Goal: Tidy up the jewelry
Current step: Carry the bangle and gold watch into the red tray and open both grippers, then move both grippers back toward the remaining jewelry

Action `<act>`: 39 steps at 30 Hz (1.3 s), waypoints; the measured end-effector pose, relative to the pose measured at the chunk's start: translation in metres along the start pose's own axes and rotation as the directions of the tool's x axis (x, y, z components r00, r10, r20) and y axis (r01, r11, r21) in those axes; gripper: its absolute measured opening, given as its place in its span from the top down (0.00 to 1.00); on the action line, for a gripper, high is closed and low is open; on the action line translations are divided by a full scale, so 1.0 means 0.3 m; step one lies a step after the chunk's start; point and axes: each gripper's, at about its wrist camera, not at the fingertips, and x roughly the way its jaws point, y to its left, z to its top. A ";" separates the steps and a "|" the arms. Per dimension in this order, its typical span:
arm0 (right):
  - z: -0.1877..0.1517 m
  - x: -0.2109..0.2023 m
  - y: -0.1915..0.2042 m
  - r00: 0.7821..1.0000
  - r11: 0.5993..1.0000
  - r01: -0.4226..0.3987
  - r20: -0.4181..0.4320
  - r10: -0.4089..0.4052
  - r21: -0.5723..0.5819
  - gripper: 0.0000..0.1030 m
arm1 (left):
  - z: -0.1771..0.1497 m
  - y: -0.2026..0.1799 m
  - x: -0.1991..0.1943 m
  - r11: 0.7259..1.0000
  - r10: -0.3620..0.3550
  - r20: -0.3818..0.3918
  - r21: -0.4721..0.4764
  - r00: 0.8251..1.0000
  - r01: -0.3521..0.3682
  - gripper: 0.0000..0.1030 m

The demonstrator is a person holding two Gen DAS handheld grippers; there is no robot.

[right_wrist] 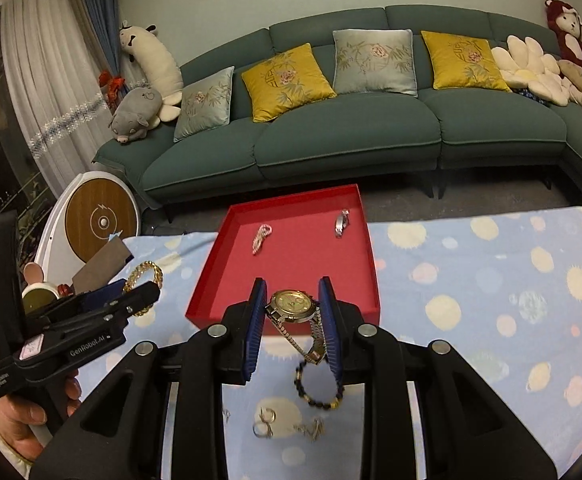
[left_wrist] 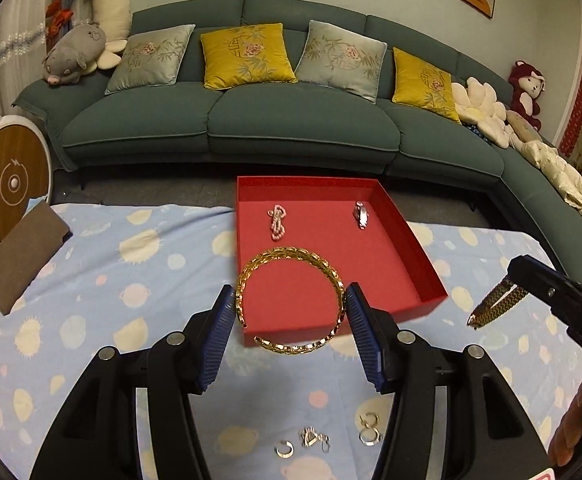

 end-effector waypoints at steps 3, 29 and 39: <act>0.094 0.096 -0.001 1.000 1.000 -0.014 0.006 0.014 0.023 0.75 | 0.059 0.037 0.111 0.999 -0.006 -0.027 -0.052 1.000 0.005 0.48; 0.082 0.567 -0.140 0.990 0.994 0.085 -0.117 -0.077 0.068 0.62 | 0.070 0.032 0.482 0.995 0.104 -0.075 0.001 0.992 -0.105 0.38; 0.016 0.152 -0.093 0.997 0.998 0.058 -0.048 -0.058 0.002 0.53 | -0.003 -0.011 0.163 0.991 0.132 0.003 0.023 0.991 -0.132 0.33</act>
